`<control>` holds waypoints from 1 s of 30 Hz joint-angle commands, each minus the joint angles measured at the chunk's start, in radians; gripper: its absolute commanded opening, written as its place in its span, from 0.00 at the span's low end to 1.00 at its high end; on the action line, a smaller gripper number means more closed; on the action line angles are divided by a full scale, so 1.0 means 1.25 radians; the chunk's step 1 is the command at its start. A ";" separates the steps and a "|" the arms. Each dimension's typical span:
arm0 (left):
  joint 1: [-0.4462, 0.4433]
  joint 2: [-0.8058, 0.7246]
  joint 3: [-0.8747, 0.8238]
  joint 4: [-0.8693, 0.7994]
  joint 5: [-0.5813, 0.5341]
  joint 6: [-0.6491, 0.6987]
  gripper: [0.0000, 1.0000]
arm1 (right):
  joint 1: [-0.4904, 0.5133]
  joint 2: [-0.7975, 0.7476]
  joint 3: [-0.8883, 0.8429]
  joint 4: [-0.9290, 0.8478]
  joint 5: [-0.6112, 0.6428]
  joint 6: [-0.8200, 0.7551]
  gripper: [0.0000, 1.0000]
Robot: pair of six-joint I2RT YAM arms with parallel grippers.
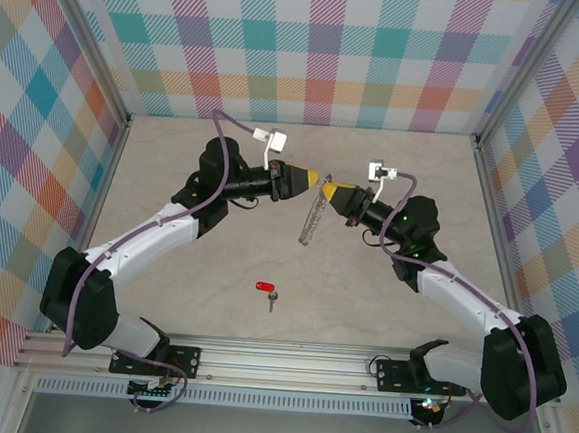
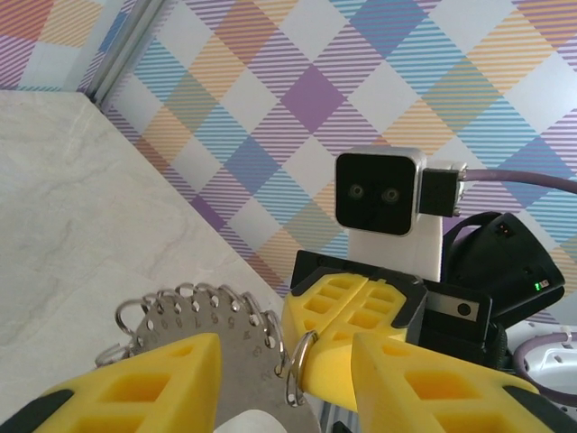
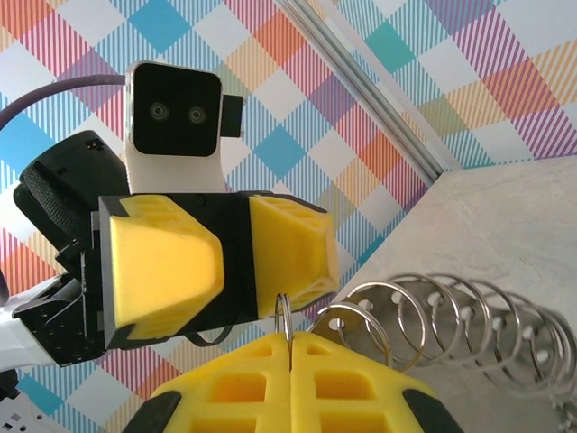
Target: Put the keys on the keyring
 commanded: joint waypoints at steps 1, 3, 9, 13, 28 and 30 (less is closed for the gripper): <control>-0.007 0.010 0.000 0.004 0.010 0.010 0.42 | 0.006 -0.003 0.023 0.063 0.010 0.001 0.00; -0.008 0.015 0.000 0.000 0.008 0.014 0.42 | 0.006 -0.002 0.024 0.064 0.010 0.002 0.00; -0.017 0.028 0.009 0.005 0.010 0.016 0.42 | 0.006 0.008 0.028 0.067 0.008 0.004 0.00; -0.022 0.031 0.017 -0.002 0.013 0.024 0.38 | 0.007 0.014 0.028 0.069 0.009 0.004 0.00; -0.033 0.039 0.035 -0.009 0.011 0.038 0.00 | 0.007 0.019 0.029 0.061 0.002 0.007 0.00; -0.036 0.041 0.043 -0.021 0.009 0.051 0.00 | 0.007 0.015 0.036 0.035 0.004 0.004 0.00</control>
